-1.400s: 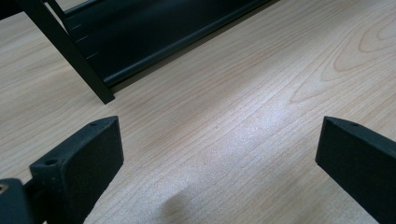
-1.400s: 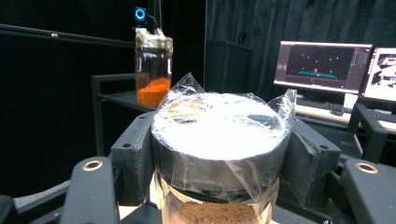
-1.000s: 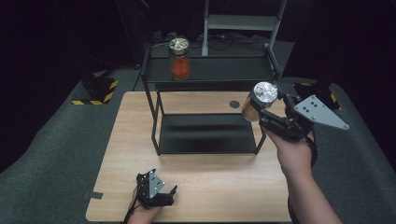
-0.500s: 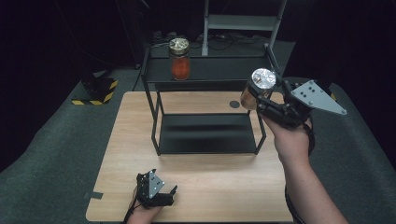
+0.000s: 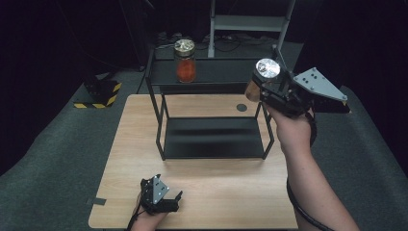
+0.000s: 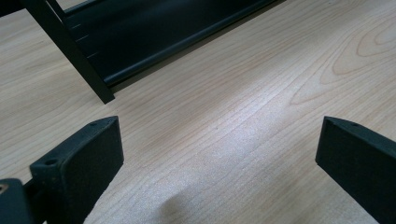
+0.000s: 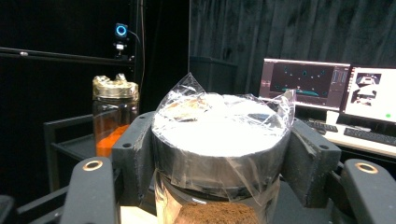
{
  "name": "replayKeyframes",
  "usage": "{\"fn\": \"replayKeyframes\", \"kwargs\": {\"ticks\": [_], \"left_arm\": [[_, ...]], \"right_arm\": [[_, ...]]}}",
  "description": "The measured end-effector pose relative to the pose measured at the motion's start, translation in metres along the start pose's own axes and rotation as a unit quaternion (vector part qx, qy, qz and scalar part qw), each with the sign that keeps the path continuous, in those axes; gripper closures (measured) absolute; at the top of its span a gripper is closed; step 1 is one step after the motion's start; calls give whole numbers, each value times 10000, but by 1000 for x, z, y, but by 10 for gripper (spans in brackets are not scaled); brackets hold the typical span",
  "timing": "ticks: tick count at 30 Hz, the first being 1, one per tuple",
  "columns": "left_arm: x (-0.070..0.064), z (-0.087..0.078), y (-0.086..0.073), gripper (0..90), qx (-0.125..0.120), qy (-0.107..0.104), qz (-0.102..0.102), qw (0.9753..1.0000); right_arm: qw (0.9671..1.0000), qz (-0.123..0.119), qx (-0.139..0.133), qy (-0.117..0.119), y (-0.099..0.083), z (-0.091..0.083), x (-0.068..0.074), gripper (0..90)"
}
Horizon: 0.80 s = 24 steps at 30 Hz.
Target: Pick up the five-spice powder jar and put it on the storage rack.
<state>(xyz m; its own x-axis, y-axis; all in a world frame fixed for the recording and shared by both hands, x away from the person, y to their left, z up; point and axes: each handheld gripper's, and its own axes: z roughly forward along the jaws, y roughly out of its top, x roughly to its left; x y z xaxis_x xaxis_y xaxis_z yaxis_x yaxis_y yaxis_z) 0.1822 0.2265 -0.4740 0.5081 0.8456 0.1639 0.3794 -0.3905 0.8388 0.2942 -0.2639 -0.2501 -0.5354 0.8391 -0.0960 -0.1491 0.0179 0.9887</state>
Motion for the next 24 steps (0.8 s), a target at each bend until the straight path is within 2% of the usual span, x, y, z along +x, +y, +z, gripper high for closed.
{"fn": "replayKeyframes", "kwargs": {"ticks": [7,12,24], "left_arm": [[-1,-1,-1,11,-26,8,55,10000],[1,-1,-2,11,-48,-5,-8,10000],[3,-1,-3,11,-70,-59,-43,9999]], "right_arm": [[9999,49,25,-98,0,15,-3,339],[9999,88,8,-108,2,27,-6,339],[9998,14,46,-173,6,56,-6,339]]}}
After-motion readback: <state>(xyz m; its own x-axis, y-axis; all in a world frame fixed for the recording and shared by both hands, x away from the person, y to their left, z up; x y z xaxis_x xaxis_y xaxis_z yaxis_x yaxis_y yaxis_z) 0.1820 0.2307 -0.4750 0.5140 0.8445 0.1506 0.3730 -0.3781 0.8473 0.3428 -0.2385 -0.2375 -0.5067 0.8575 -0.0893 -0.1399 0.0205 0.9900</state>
